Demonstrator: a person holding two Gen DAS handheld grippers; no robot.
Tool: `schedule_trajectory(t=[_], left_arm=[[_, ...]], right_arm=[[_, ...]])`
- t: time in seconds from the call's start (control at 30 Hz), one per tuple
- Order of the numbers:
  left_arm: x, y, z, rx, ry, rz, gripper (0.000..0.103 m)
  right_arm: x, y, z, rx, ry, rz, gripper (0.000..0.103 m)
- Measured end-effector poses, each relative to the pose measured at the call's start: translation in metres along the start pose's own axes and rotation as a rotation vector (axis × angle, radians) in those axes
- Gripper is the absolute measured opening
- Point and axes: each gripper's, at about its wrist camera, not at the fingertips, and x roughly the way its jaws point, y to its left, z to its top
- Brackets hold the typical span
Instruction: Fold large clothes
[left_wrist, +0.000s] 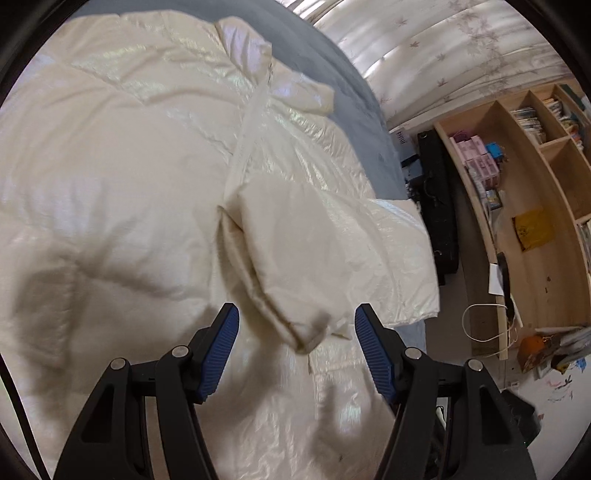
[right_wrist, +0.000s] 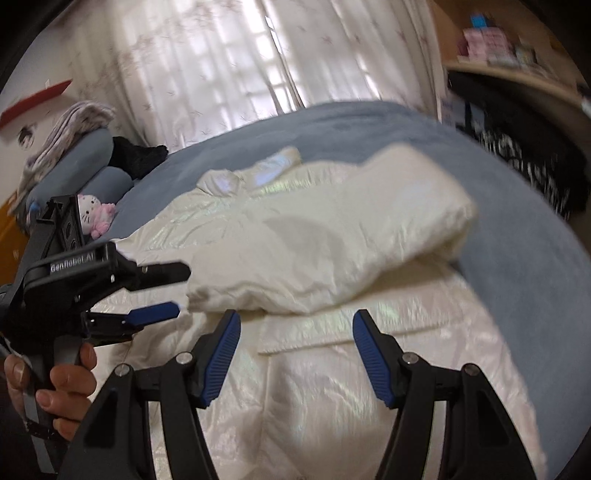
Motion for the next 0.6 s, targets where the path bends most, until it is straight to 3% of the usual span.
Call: schedule_trajectory(t=[0.03,0.1,0.13,0.17,0.33,0.47,0.6], left_arm=[[0.007,-0.002,0.001,-0.008,0.015,0.010,0.057],[0.022,-0.005,0.006,-0.014,0.051,0.015,0.034],[0.026,-0.007,0.007,-0.006,0.057,0.032,0.018],[0.031,-0.015,0.010,0.028,0.053,0.074,0.011],[0.012,-0.073,0.030,0.271,-0.086,0.239,0.005],[-0.031,-0.115,0.050,0.466,-0.270,0.329,0.005],[-0.058,-0.099,0.068,0.507,-0.362,0.451,0.005]], right_arm=[[0.003,-0.002,-0.002,0.010,0.006,0.002,0.063],[0.010,-0.006,-0.006,0.027,0.019,0.003,0.064],[0.012,-0.007,-0.008,0.031,0.024,0.004,0.064],[0.014,-0.008,-0.010,0.034,0.030,0.006,0.063],[0.018,-0.008,-0.015,0.034,0.036,0.011,0.063],[0.017,-0.008,-0.015,0.031,0.034,0.011,0.063],[0.017,-0.006,-0.013,0.024,0.039,0.012,0.063]])
